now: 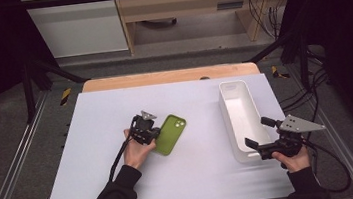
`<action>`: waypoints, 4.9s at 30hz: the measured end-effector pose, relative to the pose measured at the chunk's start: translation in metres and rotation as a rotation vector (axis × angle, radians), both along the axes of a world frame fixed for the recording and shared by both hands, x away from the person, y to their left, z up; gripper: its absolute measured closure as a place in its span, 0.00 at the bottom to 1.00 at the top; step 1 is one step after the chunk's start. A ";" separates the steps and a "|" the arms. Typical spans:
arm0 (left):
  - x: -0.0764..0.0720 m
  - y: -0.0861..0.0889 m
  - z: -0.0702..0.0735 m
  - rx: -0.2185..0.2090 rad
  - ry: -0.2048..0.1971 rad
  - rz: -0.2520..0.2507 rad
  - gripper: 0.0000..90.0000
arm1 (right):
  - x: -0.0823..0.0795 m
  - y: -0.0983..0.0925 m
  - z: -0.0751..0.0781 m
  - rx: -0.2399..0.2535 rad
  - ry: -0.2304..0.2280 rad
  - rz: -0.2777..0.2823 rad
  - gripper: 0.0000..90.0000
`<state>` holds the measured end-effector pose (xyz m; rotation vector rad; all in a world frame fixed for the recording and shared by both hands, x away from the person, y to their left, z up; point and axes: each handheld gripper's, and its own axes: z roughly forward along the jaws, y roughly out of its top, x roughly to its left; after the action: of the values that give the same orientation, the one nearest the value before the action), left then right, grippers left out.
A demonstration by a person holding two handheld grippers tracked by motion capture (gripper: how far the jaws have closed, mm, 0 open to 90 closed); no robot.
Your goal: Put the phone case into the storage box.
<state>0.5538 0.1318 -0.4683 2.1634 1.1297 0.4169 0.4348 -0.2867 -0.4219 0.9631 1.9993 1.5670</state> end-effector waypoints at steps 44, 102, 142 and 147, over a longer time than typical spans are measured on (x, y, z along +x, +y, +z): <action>-0.026 0.016 0.045 -0.081 -0.120 -0.093 0.98 | 0.000 0.000 0.001 0.001 -0.001 0.003 0.01; -0.090 0.002 0.072 -0.080 -0.280 -0.273 0.98 | -0.007 0.044 0.025 -0.067 0.019 0.080 0.01; -0.108 -0.012 0.076 -0.052 -0.313 -0.362 0.98 | -0.002 0.091 0.036 -0.132 0.084 0.153 0.02; -0.109 -0.012 0.075 -0.043 -0.315 -0.368 0.98 | 0.001 0.098 0.038 -0.143 0.093 0.158 0.02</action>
<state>0.4443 0.1202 -0.3935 2.1160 0.5502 0.5354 0.4360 -0.1891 -0.3836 0.8546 2.2674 1.4579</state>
